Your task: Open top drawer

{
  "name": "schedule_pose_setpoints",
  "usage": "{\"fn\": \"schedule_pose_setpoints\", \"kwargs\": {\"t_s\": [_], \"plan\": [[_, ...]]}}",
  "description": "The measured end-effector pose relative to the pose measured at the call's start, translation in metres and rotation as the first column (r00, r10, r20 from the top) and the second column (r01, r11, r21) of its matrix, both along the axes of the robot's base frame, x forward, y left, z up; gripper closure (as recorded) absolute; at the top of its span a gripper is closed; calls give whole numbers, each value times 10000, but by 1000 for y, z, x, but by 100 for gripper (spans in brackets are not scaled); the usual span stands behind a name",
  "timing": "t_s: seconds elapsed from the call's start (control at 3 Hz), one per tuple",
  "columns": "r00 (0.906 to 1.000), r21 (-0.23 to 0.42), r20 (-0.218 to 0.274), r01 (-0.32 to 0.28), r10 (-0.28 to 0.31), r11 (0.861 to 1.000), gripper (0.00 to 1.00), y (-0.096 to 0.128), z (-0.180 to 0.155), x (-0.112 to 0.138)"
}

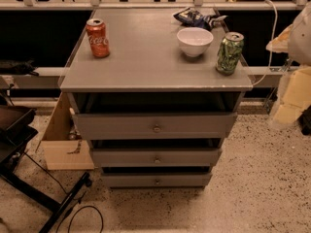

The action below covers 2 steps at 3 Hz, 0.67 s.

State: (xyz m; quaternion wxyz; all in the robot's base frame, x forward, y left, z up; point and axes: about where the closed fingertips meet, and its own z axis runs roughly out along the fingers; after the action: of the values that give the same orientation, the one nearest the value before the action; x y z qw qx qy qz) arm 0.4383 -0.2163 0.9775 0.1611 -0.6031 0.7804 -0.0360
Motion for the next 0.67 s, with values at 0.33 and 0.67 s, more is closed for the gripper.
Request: {"fn": "schedule_pose_setpoints", "kwargs": {"t_s": [0.33, 0.67], "plan": [[10000, 0, 0, 0, 0, 10000, 0, 0, 0, 0], [9999, -200, 0, -129, 129, 9997, 0, 6, -3, 1]]}}
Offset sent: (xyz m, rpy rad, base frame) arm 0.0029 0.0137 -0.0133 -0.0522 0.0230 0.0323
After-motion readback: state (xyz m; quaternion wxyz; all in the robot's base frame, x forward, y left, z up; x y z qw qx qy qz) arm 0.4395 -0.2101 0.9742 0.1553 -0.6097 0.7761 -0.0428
